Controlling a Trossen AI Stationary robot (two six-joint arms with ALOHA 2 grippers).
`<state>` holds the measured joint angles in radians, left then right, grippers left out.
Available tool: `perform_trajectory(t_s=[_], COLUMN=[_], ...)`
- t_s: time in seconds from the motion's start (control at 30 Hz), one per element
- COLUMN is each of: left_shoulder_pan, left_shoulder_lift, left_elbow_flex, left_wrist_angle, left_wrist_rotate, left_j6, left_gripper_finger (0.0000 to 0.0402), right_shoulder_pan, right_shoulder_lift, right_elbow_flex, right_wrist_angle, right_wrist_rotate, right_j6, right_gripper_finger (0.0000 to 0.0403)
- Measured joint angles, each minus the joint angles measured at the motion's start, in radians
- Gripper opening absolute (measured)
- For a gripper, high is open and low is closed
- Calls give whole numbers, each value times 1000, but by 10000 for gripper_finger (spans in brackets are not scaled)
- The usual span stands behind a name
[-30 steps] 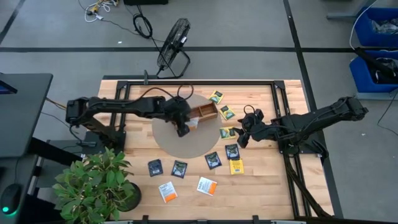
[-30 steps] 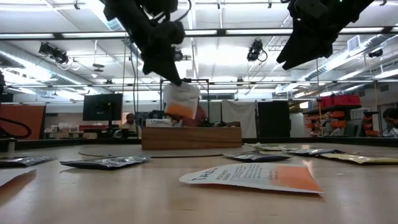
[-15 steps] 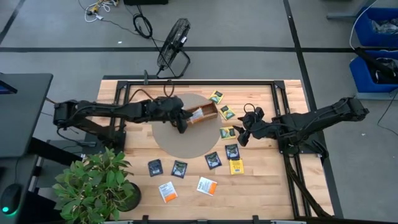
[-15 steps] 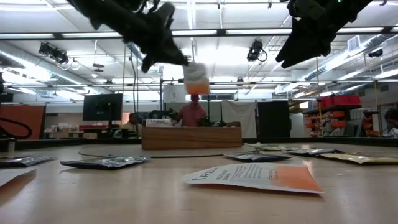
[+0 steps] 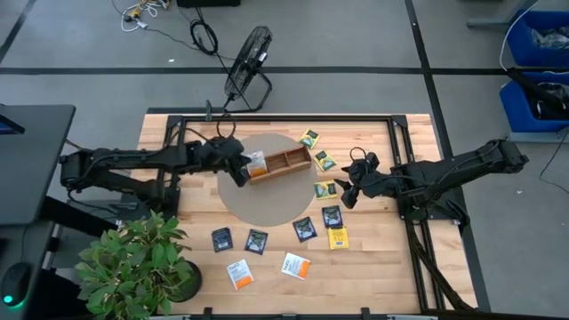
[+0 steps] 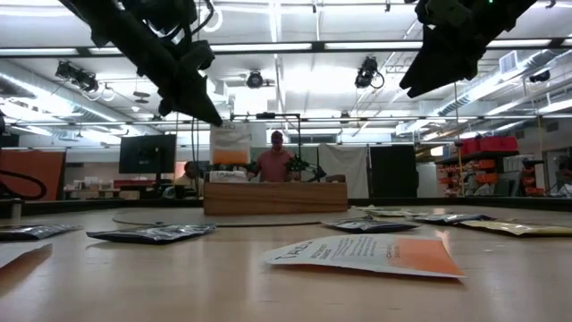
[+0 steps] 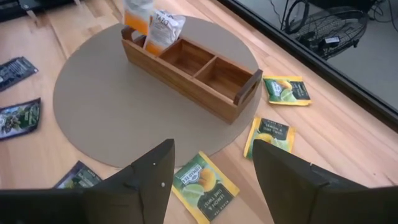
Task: Pick & Place Tea
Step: Put the white tea bag into the left section of the wooden organizer
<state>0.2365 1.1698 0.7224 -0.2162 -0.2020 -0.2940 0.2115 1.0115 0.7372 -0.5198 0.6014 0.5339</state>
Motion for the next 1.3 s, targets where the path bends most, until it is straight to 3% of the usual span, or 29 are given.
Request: perform_trajectory(t_s=[0.5, 0.8, 1.3], left_shoulder_pan=[91, 123, 123], left_shoulder_lift=[1, 35, 126], left_elbow_flex=[-98, -123, -123], left_wrist_angle=[147, 202, 189], left_wrist_rotate=[64, 157, 113], left_j6=[44, 75, 79], left_gripper_finger=[1, 1, 2], right_shoulder_pan=[-1, -17, -25], right_shoulder_lift=[0, 0, 0], right_elbow_flex=[0, 0, 0], right_wrist_angle=[0, -2, 1], right_wrist_rotate=[-19, -39, -43], right_j6=[6, 7, 9], right_gripper_finger=[224, 224, 224])
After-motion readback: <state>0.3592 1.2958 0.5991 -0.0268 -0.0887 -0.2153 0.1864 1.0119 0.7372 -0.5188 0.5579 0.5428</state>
